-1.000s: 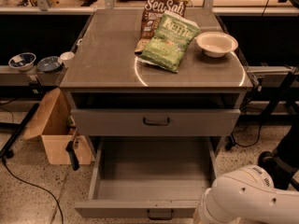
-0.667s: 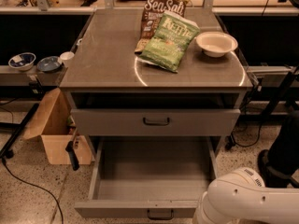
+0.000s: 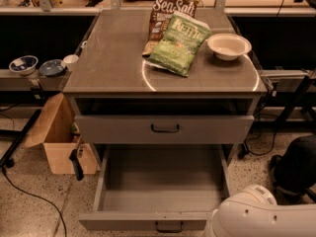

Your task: Close middle drawer

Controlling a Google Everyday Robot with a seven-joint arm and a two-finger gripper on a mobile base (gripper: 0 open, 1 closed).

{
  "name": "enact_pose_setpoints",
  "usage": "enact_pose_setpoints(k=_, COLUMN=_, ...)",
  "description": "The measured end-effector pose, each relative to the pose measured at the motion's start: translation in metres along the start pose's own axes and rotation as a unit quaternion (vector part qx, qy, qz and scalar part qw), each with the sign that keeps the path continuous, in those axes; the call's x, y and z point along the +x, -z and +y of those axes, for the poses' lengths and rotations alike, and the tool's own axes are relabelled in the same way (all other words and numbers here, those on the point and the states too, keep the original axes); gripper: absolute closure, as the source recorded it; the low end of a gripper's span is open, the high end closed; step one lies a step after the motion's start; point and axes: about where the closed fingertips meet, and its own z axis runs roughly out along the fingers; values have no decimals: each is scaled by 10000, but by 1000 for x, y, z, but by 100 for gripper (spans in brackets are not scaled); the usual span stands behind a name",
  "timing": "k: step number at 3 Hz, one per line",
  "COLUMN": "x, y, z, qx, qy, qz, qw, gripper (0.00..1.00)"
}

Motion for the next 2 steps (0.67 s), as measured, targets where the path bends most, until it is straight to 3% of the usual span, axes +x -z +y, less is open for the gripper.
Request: enact_pose_setpoints(k=2, x=0, y=-31, z=-7, qx=9, qy=-138, qz=47, qw=9999, gripper=100)
